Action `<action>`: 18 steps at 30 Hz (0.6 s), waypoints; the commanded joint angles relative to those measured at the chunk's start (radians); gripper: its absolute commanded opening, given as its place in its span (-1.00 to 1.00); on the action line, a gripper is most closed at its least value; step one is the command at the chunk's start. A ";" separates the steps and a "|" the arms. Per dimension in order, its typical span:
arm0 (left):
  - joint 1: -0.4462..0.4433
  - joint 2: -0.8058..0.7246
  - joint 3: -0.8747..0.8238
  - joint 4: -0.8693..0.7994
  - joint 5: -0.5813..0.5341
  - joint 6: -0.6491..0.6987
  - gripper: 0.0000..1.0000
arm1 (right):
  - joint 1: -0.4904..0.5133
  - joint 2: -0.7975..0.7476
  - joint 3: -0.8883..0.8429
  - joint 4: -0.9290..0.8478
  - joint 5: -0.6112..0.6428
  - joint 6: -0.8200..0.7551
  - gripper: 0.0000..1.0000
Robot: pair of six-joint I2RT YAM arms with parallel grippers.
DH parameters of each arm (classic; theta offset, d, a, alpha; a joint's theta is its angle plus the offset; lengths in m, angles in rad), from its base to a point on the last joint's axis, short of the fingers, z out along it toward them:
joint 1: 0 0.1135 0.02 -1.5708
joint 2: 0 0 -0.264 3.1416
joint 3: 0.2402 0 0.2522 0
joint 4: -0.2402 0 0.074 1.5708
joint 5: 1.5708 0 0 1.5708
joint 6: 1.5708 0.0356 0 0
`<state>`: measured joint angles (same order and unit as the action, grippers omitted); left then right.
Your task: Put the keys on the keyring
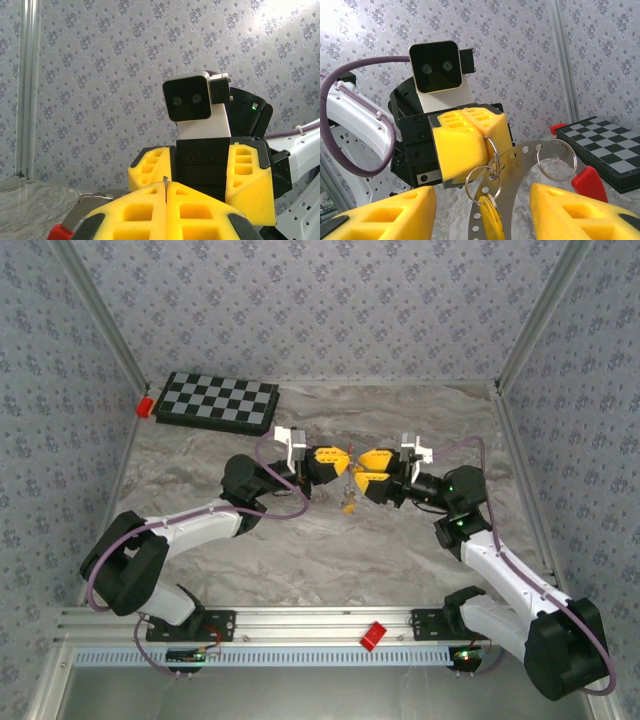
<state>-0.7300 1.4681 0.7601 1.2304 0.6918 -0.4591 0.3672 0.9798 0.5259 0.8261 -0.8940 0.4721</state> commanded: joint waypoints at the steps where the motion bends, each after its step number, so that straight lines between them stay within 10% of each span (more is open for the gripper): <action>1: -0.007 -0.022 0.047 0.046 0.021 -0.017 -1.00 | 0.008 0.008 0.021 0.001 -0.037 -0.025 -0.05; 11: -0.005 -0.028 0.043 0.052 0.011 -0.024 -1.00 | 0.014 0.025 0.010 0.001 -0.033 -0.024 -0.83; 18: -0.002 -0.026 0.035 0.090 -0.013 -0.040 -1.00 | 0.027 0.030 0.000 -0.018 -0.031 -0.040 -0.93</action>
<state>-0.7296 1.4681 0.7605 1.2320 0.6899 -0.4778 0.3805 1.0069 0.5259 0.8158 -0.9161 0.4541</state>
